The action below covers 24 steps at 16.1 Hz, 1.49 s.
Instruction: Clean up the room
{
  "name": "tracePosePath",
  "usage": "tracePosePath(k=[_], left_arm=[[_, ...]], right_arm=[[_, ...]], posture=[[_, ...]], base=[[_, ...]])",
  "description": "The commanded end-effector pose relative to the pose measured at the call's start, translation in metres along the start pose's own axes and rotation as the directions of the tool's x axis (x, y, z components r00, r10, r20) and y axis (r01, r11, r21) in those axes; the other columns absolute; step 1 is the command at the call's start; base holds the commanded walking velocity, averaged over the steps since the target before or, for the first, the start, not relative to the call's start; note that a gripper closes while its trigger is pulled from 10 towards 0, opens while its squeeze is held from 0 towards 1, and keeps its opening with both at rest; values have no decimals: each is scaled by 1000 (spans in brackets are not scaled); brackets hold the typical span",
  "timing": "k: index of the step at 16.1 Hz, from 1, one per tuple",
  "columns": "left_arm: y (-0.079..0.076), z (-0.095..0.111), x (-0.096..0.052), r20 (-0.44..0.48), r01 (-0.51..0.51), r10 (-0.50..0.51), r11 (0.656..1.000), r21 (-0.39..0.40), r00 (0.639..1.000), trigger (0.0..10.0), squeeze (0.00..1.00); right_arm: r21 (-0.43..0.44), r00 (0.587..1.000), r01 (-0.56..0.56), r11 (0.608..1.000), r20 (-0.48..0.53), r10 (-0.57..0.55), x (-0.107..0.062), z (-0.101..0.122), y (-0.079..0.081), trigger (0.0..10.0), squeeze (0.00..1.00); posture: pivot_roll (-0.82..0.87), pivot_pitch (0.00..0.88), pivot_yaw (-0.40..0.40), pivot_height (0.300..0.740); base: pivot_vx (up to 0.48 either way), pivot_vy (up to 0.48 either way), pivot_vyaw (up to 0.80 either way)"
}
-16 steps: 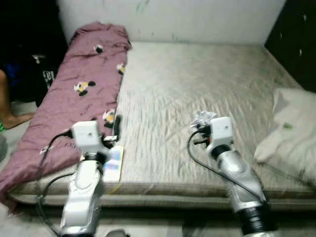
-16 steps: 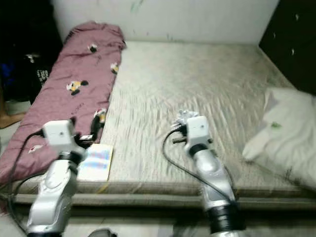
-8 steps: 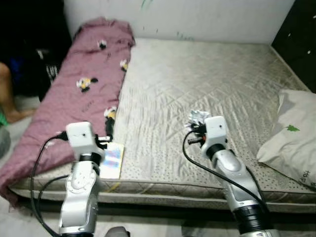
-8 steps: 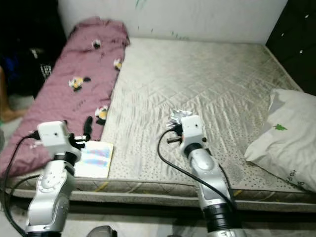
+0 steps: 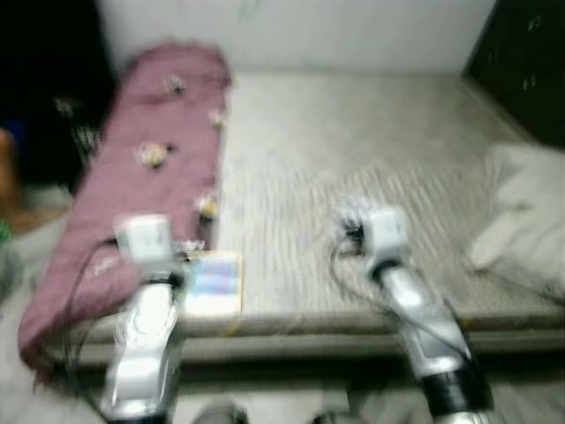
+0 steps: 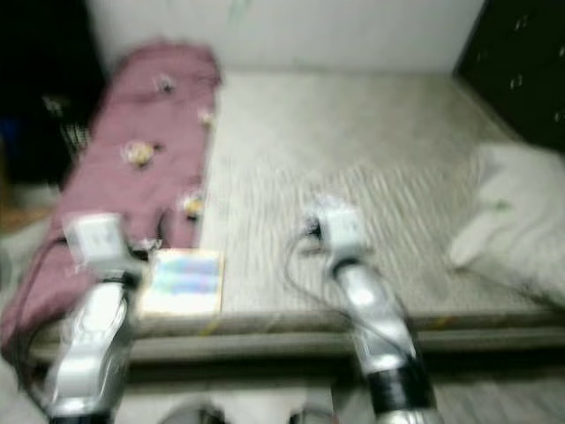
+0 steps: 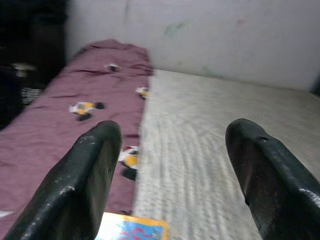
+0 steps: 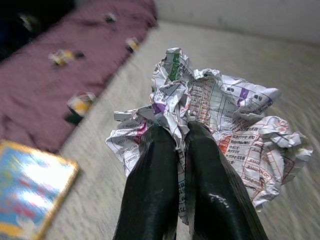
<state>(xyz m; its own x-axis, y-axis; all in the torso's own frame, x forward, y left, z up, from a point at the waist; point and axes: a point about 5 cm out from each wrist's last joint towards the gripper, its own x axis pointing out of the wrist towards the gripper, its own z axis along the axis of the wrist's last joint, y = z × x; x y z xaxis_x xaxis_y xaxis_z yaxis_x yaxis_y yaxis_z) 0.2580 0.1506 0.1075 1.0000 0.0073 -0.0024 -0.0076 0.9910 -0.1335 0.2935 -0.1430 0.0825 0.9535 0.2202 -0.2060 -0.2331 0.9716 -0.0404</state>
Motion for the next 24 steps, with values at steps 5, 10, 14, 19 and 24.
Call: tracePosePath(k=[5, 10, 14, 19, 24], left_arm=[[4, 5, 3, 19, 2, -2, 1000, -1, 1000, 10000, 0], [5, 5, 3, 16, 9, -9, 1000, -6, 1000, 10000, 0], [3, 5, 4, 18, 13, -13, 1000, -16, 1000, 10000, 0], [4, 5, 4, 17, 11, -11, 1000, -11, 1000, 10000, 0], [5, 7, 4, 37, 0, -1, 1000, 12, 999, 10000, 0]], right_arm=[[1, 999, -14, 1000, 32, 14, 3, 9, 5, 10000, 0], [0, 999, -11, 1000, 35, 11, 5, 10, 4, 10000, 0], [-8, 999, -16, 1000, 34, 17, 6, 10, 4, 10000, 0], [-15, 999, -18, 1000, 36, 19, 6, 11, 5, 10000, 0], [-29, 999, -29, 999, 37, 30, 7, 11, 7, 10000, 0]], posture=[[-39, 4, -26, 740], [-39, 4, -26, 740], [-38, 0, -28, 740], [-39, 0, -28, 740], [-39, 0, -28, 740]], base=[[0, 442, 0], [0, 442, 0], [0, 441, 0], [0, 431, 0], [0, 172, 86]])
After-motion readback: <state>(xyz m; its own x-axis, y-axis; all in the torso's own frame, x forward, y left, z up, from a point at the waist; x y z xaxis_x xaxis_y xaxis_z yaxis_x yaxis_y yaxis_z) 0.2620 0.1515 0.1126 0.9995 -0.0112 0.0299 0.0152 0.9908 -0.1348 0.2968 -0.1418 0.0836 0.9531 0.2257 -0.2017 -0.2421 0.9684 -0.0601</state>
